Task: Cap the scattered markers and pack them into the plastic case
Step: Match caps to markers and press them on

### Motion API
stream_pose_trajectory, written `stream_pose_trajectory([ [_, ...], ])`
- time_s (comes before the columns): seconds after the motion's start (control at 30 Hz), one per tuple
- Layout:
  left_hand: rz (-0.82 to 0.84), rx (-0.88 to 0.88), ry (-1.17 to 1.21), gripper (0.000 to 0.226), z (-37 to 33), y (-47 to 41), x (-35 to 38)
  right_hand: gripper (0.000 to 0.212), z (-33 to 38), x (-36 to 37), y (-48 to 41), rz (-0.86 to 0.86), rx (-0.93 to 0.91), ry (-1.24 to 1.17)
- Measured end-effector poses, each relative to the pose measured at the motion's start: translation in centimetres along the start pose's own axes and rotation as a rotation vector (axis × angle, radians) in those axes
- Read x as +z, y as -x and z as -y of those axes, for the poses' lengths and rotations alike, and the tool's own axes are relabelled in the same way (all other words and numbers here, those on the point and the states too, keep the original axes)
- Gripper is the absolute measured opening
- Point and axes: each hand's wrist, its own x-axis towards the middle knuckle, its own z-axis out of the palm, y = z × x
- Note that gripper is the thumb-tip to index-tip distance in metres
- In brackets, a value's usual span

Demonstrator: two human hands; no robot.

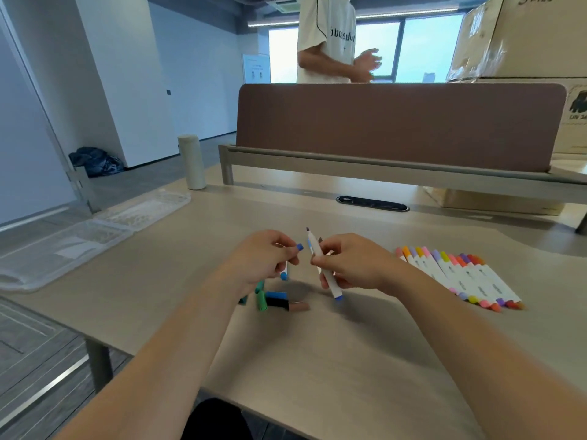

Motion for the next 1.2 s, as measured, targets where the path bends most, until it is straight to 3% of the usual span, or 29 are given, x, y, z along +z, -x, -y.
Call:
stream_pose_trajectory([
  [0.13, -0.050, -0.049, 0.244, 0.013, 0.2, 0.3, -0.4, 0.022, 0.2, 0.2, 0.0, 0.035, -0.025, 0.162],
  [0.33, -0.120, -0.061, 0.235, 0.015, -0.1, 0.2, -0.8, 0.028, 0.2, 0.4, 0.2, 0.051, -0.056, 0.259],
  [0.8, -0.086, -0.005, 0.079, 0.014, 0.1, 0.6, -1.3, 0.030, 0.7, 0.7, 0.2, 0.081, -0.067, 0.331],
  [1.1, -0.210, -0.073, 0.311, 0.003, -0.1, 0.1, -1.4, 0.029, 0.9, 0.7, 0.0, 0.062, -0.062, 0.313],
  [1.2, -0.218, -0.043, 0.334, 0.018, -0.2, 0.2, -1.2, 0.025, 0.9, 0.7, 0.1, 0.080, -0.057, 0.256],
])
